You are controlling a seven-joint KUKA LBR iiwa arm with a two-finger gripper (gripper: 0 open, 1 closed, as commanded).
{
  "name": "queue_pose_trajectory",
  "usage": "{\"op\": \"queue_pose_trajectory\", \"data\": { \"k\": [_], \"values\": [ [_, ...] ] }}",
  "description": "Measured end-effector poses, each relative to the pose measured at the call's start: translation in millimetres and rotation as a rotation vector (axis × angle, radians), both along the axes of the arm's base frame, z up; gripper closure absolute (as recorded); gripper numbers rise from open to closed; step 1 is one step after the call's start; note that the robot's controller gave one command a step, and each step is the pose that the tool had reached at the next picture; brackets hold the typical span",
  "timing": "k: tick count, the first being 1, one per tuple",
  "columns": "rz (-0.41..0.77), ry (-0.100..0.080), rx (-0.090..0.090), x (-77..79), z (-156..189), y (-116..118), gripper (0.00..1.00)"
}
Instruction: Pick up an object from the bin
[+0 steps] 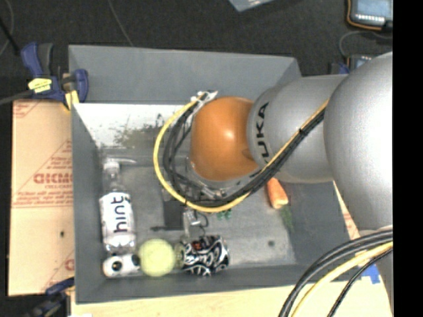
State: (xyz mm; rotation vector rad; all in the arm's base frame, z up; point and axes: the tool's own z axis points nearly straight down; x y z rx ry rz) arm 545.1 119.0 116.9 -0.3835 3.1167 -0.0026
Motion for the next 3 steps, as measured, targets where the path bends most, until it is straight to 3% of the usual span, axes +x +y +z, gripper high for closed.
{"op": "queue_pose_trajectory", "data": {
  "k": [1, 2, 3],
  "values": [
    [0.017, -0.022, 0.009, -2.4, -43, -35, 1.0],
    [0.017, -0.022, 0.01, -2.4, -43, -35, 1.0],
    [0.018, -0.012, 0.008, -1.4, -8, -40, 1.0]
  ]
}}
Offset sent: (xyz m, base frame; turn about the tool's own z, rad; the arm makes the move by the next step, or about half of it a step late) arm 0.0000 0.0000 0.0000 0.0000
